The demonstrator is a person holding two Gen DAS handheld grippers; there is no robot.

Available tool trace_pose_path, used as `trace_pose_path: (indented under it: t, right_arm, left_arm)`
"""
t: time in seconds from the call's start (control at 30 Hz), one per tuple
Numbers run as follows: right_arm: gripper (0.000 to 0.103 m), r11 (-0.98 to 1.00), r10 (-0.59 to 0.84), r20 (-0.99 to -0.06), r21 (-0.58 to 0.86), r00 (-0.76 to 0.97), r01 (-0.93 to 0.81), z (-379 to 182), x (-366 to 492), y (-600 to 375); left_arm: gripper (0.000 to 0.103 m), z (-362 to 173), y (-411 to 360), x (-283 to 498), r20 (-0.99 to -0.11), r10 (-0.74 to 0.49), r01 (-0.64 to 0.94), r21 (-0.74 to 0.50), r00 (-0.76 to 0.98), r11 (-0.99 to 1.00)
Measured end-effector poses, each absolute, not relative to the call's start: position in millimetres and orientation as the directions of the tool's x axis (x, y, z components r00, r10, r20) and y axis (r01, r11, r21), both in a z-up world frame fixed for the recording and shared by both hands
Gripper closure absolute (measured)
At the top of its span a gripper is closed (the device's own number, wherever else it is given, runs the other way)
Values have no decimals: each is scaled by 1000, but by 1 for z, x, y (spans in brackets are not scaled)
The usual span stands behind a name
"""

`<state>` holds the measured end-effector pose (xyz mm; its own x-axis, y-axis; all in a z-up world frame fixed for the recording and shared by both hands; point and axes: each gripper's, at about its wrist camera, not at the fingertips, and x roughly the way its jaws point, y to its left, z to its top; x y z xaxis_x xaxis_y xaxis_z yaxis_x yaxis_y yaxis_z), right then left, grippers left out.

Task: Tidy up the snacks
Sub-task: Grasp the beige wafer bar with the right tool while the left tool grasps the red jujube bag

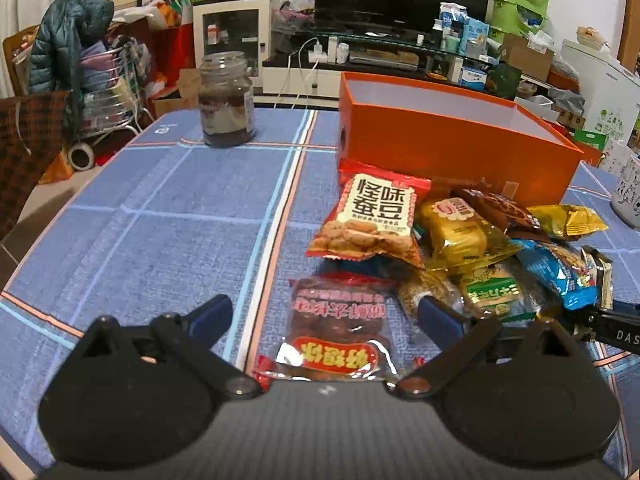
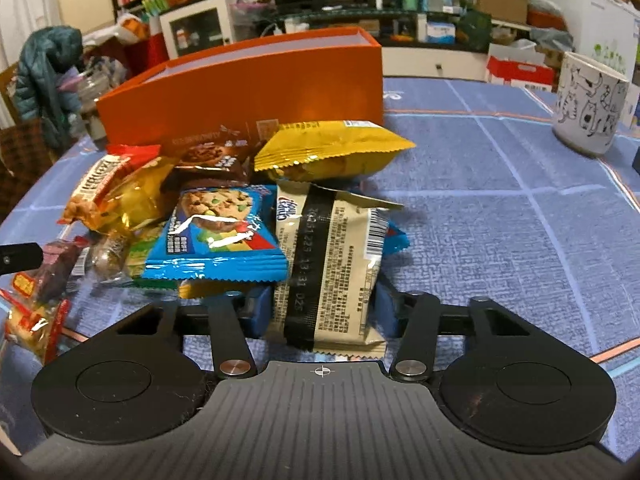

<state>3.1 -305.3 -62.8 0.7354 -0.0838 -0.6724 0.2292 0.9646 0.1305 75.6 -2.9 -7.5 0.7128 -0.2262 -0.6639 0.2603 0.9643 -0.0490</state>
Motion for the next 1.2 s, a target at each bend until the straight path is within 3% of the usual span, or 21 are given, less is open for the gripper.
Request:
trace_pose_path:
  t: [0.3, 0.47, 0.5, 0.53, 0.57, 0.77, 0.93, 1.2]
  right_arm:
    - [66, 956, -110, -705, 119, 700, 269, -60, -2, -312]
    - [66, 957, -104, -707, 120, 699, 263, -59, -3, -312]
    - [66, 957, -103, -708, 121, 699, 264, -59, -3, -312]
    - [66, 957, -103, -709, 121, 698, 264, -59, -4, -313]
    - [66, 957, -103, -709, 121, 697, 265, -59, -4, -313]
    - [65, 960, -112, -711, 103, 695, 261, -59, -2, -311]
    - [66, 957, -116, -704, 109, 701, 267, -57, -5, -312]
    - [66, 953, -149, -678, 95, 720, 287, -47, -12, -317]
  left_arm:
    - [5, -17, -13, 80, -693, -239, 284, -51, 680, 957]
    - [5, -26, -19, 92, -722, -178, 255, -3, 669, 967]
    - [14, -27, -18, 94, -728, -159, 233, 0, 666, 972]
    - [32, -29, -15, 97, -744, -152, 219, -7, 651, 976]
    - [39, -32, -12, 100, -764, -168, 218, -37, 623, 975]
    - [38, -35, -13, 100, -779, -209, 258, -64, 592, 964]
    - [43, -31, -13, 99, -774, -200, 243, -61, 601, 968]
    - [44, -19, -10, 92, -746, -114, 220, 45, 656, 974]
